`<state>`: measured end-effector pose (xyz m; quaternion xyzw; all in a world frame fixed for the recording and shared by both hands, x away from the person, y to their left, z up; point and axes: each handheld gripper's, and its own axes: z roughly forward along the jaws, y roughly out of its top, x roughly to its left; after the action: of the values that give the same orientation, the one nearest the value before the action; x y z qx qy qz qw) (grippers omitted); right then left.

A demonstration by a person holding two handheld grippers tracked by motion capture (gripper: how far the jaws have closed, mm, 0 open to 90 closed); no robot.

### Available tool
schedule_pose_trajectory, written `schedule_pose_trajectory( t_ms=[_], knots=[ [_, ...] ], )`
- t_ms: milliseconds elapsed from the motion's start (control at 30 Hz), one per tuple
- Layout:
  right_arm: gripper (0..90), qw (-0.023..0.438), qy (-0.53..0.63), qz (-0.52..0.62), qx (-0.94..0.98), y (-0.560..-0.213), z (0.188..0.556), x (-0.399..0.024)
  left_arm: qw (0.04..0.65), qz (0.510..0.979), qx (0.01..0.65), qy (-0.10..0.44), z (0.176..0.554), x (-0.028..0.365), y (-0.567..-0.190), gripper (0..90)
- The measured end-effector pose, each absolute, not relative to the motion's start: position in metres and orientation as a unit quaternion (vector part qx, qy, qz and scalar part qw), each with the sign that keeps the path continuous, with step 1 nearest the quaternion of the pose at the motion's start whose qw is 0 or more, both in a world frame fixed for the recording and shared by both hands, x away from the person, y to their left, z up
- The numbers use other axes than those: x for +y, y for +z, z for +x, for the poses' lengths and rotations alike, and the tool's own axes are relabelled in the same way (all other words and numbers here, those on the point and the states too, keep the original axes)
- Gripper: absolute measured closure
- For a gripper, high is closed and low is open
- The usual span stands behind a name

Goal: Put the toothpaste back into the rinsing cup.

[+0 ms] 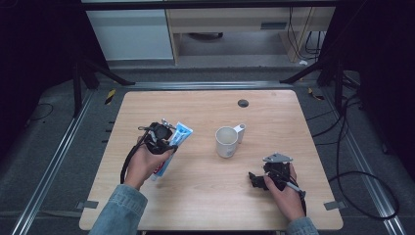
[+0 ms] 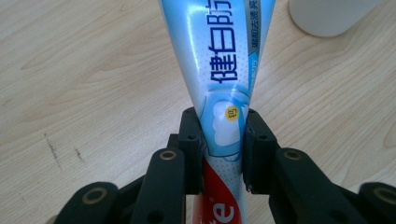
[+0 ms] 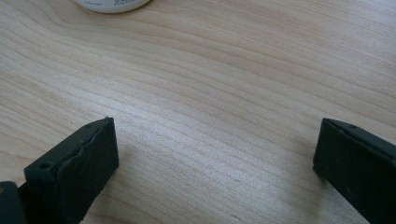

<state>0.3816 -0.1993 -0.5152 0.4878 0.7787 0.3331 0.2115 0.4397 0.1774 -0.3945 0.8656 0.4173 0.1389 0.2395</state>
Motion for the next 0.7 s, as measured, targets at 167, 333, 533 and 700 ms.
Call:
schedule_pose_trajectory(
  t_ms=[167,333,533,700],
  knots=[
    [0.3,0.212,0.333,0.488,0.779,-0.515,0.382,-0.199,0.247,0.864,0.416,0.140,0.440,0.175,-0.391,72.2],
    [0.3,0.212,0.333,0.487,0.779,-0.515,0.382,-0.199,0.251,0.864,0.415,0.137,0.441,0.172,-0.389,72.3],
    [0.3,0.212,0.333,0.487,0.779,-0.515,0.382,-0.199,0.257,0.863,0.413,0.140,0.442,0.168,-0.384,72.3],
    [0.4,0.212,0.333,0.487,0.779,-0.515,0.382,-0.199,0.261,0.862,0.411,0.143,0.443,0.166,-0.380,72.3]
  ],
)
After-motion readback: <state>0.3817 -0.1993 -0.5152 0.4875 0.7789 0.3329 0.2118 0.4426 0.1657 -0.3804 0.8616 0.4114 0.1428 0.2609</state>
